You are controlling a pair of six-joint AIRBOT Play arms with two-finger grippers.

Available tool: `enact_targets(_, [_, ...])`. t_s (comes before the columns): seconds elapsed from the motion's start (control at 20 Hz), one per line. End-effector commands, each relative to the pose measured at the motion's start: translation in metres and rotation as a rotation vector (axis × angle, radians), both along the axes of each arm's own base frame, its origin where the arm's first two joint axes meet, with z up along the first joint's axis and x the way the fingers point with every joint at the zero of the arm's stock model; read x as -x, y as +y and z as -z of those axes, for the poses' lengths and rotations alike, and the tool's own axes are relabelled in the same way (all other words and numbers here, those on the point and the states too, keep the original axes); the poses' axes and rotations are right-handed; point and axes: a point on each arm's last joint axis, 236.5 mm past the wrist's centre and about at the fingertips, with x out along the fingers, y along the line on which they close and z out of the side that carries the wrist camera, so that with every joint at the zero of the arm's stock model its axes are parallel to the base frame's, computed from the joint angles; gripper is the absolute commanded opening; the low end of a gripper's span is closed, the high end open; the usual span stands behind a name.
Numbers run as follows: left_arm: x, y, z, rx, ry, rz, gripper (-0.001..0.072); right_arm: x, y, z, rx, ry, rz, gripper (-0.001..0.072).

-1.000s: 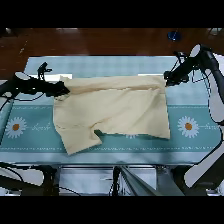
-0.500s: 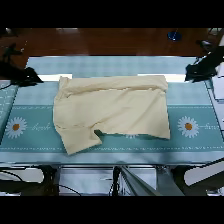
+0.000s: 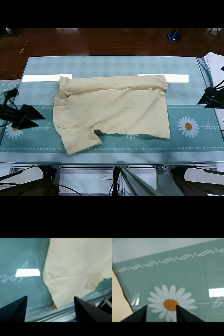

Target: Fold the shirts.

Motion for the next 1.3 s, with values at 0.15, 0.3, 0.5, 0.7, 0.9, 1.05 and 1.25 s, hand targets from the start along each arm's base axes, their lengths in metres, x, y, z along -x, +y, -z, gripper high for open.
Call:
enact_targets(0.15, [0.047, -0.040, 0.039, 0.095, 0.083, -0.038, 0.0684, 0.004, 0.013, 0.009, -0.065, -0.039, 0.022, 0.0419])
enact_targets(0.3, [0.044, -0.046, 0.051, 0.057, 0.069, -0.020, 0.0684, 0.004, 0.013, 0.009, -0.065, -0.040, 0.023, 0.0419])
enact_targets(0.5, [0.029, -0.069, 0.063, -0.020, 0.008, 0.096, 0.0683, 0.007, 0.015, 0.009, -0.071, -0.030, 0.020, 0.0419])
enact_targets(0.7, [0.017, -0.097, 0.074, -0.097, -0.046, 0.204, 0.0251, 0.009, 0.016, 0.009, -0.074, -0.022, 0.018, 0.0419])
enact_targets(0.9, [0.020, -0.101, 0.074, -0.098, -0.045, 0.229, 0.0031, 0.011, 0.012, 0.006, -0.054, -0.020, 0.012, 0.0417])
enact_targets(1.05, [0.021, -0.092, 0.072, -0.084, -0.030, 0.194, 0.0030, 0.016, 0.001, 0.001, 0.002, -0.024, 0.009, 0.0415])
enact_targets(1.25, [0.024, -0.084, 0.070, -0.065, -0.025, 0.172, 0.0031, 0.030, 0.034, 0.014, -0.197, -0.020, 0.023, 0.0593])
